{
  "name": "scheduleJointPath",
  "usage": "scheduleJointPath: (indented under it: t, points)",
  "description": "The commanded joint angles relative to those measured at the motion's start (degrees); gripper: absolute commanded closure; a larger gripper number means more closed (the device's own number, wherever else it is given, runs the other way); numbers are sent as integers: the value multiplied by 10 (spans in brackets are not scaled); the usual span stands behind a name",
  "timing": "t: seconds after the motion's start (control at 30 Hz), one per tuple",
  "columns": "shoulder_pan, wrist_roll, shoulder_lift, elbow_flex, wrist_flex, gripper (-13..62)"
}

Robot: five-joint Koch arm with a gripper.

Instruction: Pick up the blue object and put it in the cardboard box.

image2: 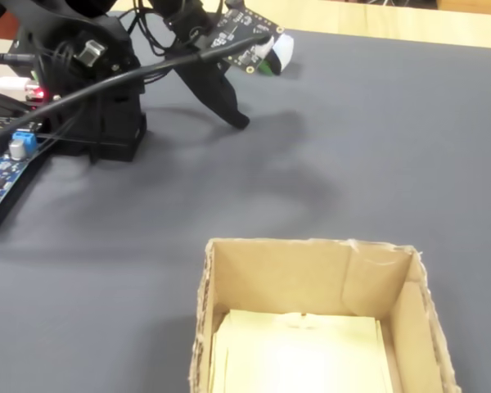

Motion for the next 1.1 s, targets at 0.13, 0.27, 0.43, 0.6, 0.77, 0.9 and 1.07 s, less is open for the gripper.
scheduleJointPath:
  t: [0.13,0.27,0.43,0.6,0.77,0.9,1.07]
  points:
    - [-48,39,22,-72,61,163]
    - [-75,13,-25,-160,102,163]
    - [-104,-11,-79,-255,164,163]
    - [-167,-24,-154,-367,239,163]
    - [-210,-24,-205,-412,250,163]
    - [-242,-36,-260,-460,255,162]
    - [-264,-42,-301,-492,256,162]
